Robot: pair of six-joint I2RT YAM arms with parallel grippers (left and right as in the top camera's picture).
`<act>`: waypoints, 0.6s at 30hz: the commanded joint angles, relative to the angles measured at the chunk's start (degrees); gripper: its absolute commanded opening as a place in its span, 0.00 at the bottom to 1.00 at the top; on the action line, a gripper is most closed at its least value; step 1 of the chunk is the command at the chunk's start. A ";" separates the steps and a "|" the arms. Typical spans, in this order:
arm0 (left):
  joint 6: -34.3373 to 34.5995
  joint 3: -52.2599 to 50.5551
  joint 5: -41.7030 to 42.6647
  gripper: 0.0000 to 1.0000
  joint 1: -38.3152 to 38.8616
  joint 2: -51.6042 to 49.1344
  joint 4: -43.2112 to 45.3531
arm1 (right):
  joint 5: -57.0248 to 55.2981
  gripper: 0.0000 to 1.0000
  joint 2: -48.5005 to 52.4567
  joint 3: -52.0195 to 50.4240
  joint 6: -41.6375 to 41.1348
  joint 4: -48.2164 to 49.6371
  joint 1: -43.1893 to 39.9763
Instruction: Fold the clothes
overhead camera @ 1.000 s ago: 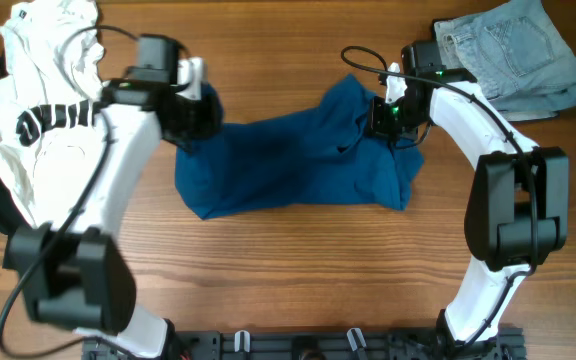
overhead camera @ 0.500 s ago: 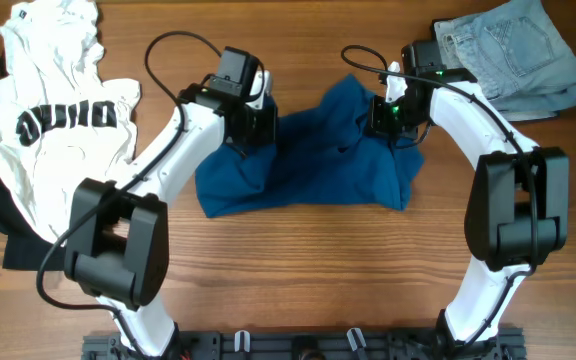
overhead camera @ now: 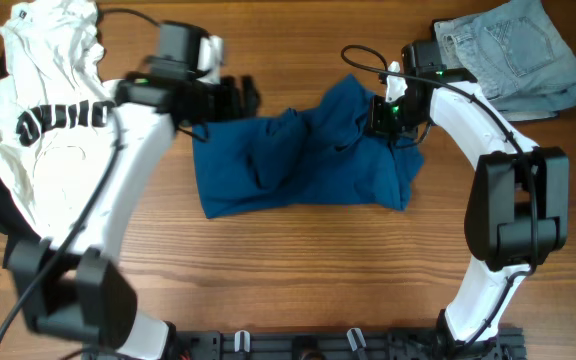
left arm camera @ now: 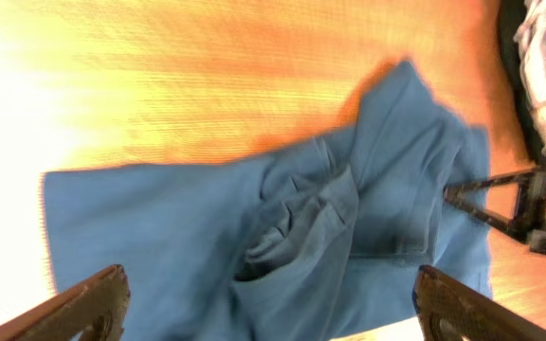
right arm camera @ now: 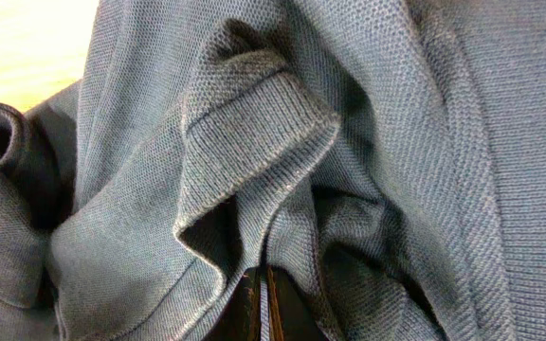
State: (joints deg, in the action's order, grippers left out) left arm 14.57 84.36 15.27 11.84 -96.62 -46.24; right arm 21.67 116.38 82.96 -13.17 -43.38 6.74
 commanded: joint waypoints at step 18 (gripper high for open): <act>1.16 -4.76 -3.82 0.04 -0.68 -10.56 -3.10 | -0.22 0.05 0.42 0.17 1.14 -1.03 -0.09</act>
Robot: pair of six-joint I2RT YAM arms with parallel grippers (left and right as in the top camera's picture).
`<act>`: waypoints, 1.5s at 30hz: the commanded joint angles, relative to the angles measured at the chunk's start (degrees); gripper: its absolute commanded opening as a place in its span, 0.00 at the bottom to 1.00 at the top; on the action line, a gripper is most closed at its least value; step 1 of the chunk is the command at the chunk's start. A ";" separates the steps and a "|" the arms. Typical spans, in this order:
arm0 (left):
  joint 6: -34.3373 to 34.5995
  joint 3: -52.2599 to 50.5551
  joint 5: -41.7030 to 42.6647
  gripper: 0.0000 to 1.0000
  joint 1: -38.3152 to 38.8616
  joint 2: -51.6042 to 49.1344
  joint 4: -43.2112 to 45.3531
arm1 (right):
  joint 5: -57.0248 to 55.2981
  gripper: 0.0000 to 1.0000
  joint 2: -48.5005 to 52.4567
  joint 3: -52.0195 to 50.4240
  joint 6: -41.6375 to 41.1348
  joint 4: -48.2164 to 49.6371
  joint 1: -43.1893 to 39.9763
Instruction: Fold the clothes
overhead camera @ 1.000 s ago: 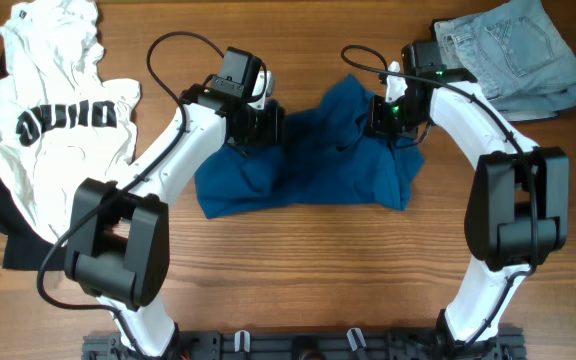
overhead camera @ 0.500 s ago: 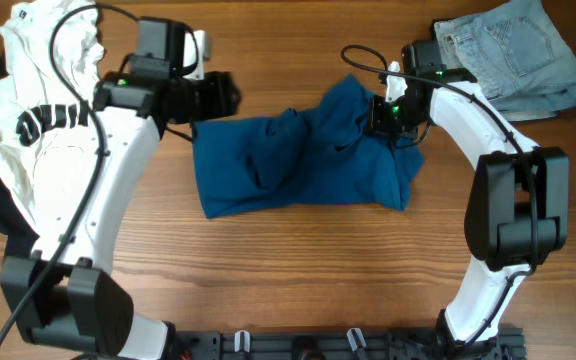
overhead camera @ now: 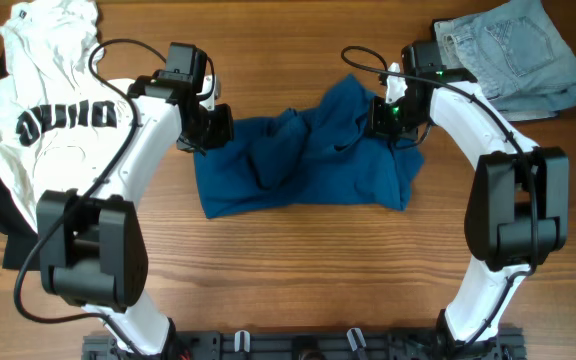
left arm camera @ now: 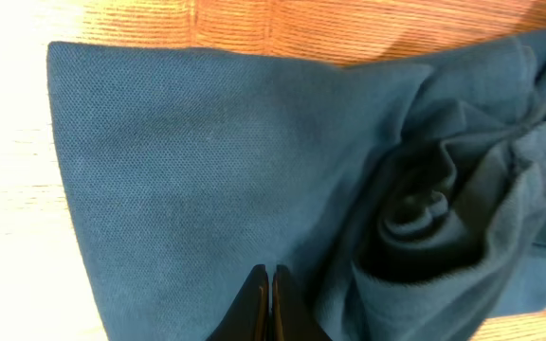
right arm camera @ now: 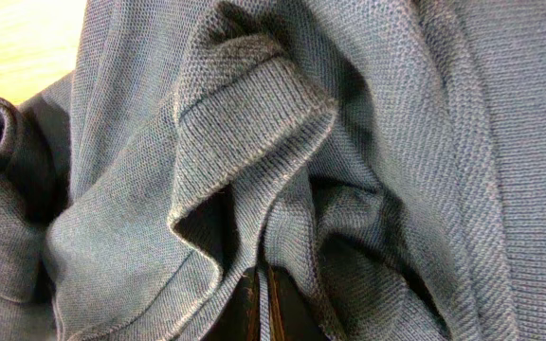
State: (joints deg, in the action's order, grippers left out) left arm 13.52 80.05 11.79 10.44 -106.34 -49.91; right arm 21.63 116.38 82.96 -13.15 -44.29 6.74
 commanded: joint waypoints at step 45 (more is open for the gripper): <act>9.70 -0.44 8.76 0.04 24.87 -5.42 7.52 | 2.99 0.06 0.42 0.20 1.20 -1.86 -7.10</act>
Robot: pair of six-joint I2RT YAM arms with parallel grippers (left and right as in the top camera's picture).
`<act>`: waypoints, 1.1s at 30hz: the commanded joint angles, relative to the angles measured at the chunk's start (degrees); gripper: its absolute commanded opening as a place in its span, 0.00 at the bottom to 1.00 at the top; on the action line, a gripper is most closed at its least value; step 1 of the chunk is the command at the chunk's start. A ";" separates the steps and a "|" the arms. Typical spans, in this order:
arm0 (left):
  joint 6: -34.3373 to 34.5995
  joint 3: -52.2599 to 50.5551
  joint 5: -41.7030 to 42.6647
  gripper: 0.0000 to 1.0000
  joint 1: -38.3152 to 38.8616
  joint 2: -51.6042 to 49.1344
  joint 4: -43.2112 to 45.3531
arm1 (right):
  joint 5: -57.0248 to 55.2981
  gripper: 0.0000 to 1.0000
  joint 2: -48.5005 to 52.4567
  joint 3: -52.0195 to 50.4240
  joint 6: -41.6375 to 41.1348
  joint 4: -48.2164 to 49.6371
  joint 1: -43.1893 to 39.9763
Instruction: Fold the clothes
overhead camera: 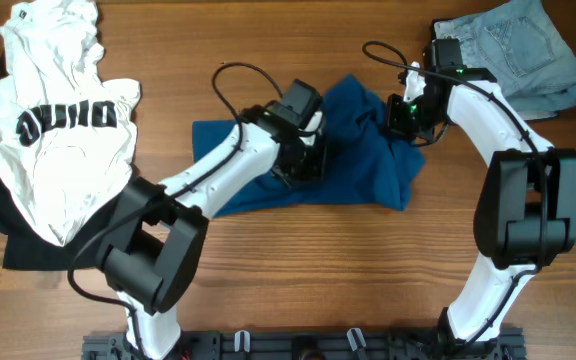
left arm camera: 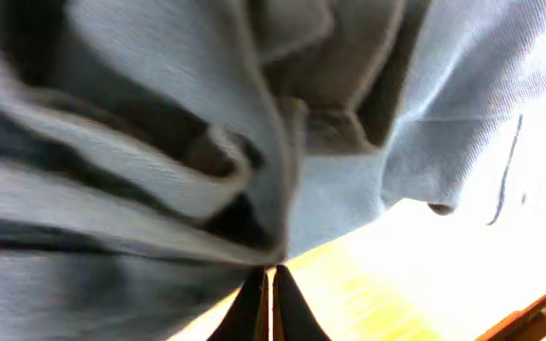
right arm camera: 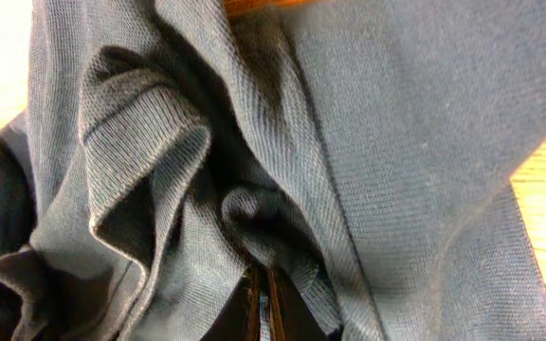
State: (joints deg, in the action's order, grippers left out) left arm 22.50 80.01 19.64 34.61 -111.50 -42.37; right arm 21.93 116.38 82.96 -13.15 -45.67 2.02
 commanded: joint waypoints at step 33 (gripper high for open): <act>-2.25 10.29 -22.73 1.00 -14.23 22.69 -16.70 | 4.83 1.00 0.44 -8.68 12.52 8.13 -8.15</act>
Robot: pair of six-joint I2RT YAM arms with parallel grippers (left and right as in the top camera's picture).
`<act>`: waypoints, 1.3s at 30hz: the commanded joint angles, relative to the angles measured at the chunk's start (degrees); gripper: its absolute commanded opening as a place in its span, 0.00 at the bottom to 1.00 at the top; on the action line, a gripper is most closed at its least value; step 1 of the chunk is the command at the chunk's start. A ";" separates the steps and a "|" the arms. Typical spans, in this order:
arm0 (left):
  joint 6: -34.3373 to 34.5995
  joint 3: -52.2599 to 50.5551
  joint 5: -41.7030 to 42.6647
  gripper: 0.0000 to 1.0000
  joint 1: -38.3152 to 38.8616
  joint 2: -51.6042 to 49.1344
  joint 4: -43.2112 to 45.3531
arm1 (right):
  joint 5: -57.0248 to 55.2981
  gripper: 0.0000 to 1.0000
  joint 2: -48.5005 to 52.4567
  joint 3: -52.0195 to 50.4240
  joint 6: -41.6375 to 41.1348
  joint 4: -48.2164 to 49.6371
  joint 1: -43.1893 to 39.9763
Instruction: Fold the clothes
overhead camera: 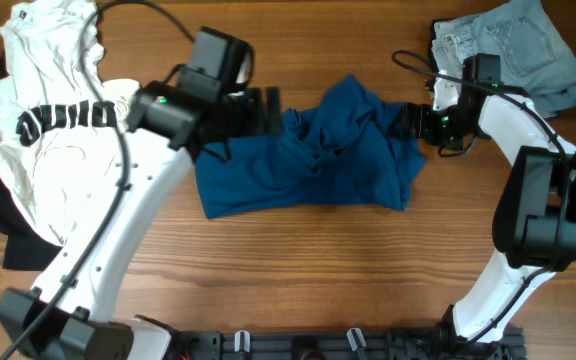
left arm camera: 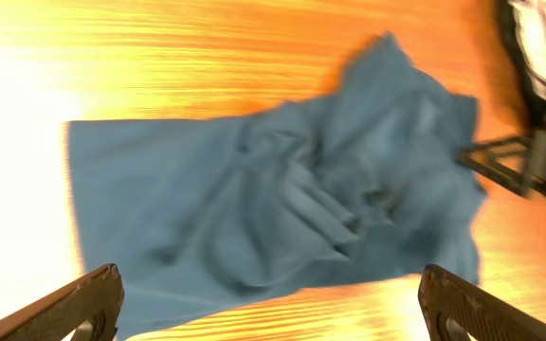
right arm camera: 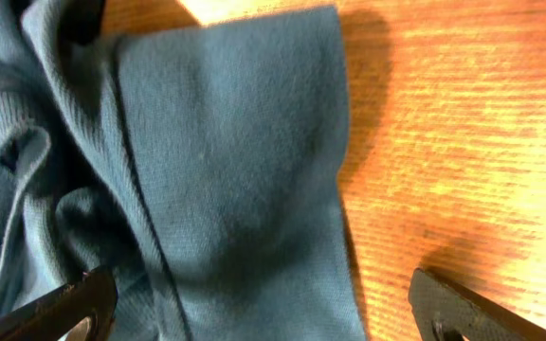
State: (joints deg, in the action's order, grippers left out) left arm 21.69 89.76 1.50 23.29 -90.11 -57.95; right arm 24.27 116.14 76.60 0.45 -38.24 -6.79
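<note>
A blue shirt (overhead camera: pixel 308 165) lies crumpled at the middle of the wooden table, its left half flatter and its right half bunched in folds. My left gripper (overhead camera: pixel 265 108) hangs open above the shirt's upper left part. In the left wrist view the whole shirt (left arm camera: pixel 273 199) lies below the gripper (left arm camera: pixel 273 308), with nothing between its wide-apart fingertips (left arm camera: pixel 88 298). My right gripper (overhead camera: pixel 415 122) stands open at the shirt's upper right edge. The right wrist view shows a flat flap of the shirt (right arm camera: pixel 235 161) between its spread fingertips (right arm camera: pixel 448 303), not gripped.
A white garment with black lettering (overhead camera: pixel 48 130) lies at the left over a black one. Folded denim (overhead camera: pixel 513 50) sits at the far right corner. Bare table (overhead camera: pixel 298 280) stretches in front of the shirt.
Both grippers have opened and let go of the shirt. The left one has moved from the shirt's middle up to its upper left; the right one has moved right to the shirt's edge.
At first my left gripper hung open over the shirt's left part while the right was shut on folds at its upper right. Then the left was shut on the left edge, then at the shirt's middle. Now both are open and the shirt lies crumpled.
</note>
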 commanded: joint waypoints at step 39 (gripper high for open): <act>-1.97 0.48 -7.63 1.00 -14.32 1.16 -4.66 | 11.76 0.04 -13.03 3.23 -2.01 -6.01 -2.62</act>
State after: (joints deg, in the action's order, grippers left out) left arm 20.45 89.76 -4.91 11.81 -89.58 -62.81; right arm 35.51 107.61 78.06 -3.11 -43.79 -12.99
